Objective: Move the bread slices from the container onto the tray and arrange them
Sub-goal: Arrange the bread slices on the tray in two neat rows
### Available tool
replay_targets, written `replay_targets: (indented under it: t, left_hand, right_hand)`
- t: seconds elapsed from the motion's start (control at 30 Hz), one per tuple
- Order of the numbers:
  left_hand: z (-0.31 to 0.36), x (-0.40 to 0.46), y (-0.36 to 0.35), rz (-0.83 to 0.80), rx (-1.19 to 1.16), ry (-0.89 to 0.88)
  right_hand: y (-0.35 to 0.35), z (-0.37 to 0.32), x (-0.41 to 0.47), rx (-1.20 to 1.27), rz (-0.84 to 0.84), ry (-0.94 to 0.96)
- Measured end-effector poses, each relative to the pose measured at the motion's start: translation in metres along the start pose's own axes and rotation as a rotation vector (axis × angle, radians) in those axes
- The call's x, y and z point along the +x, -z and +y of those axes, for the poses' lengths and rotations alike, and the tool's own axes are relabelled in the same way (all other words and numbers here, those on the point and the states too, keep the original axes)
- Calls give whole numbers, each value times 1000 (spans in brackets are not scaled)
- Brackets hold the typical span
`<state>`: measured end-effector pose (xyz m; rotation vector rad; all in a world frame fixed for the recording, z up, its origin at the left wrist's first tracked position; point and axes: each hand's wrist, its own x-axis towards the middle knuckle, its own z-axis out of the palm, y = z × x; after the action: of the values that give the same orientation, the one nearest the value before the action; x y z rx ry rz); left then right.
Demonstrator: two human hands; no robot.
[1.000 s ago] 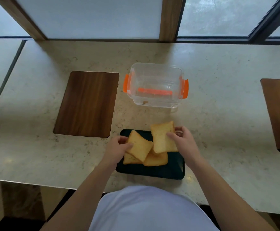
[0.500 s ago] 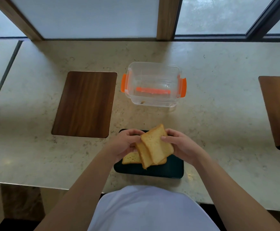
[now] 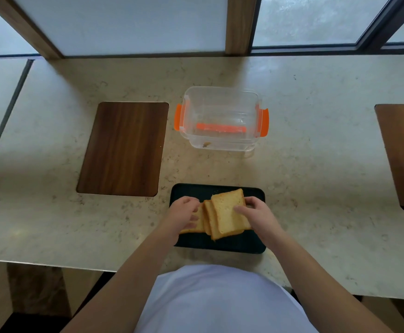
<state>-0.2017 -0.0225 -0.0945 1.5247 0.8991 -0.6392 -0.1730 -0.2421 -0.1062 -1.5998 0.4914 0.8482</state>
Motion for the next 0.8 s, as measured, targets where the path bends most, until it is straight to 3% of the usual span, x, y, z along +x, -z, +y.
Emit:
replay_targets:
  t: [0.2, 0.47, 0.8]
  left_hand:
    - [-14, 1, -3, -19, 65, 70]
    - [-16, -3, -15, -88, 132, 27]
    - [-19, -15, 27, 12, 66, -30]
  right_hand:
    - [-1, 9, -3, -261, 78, 61]
    - [-13, 12, -3, -143, 54, -57]
    - [-48, -6, -6, -130, -79, -18]
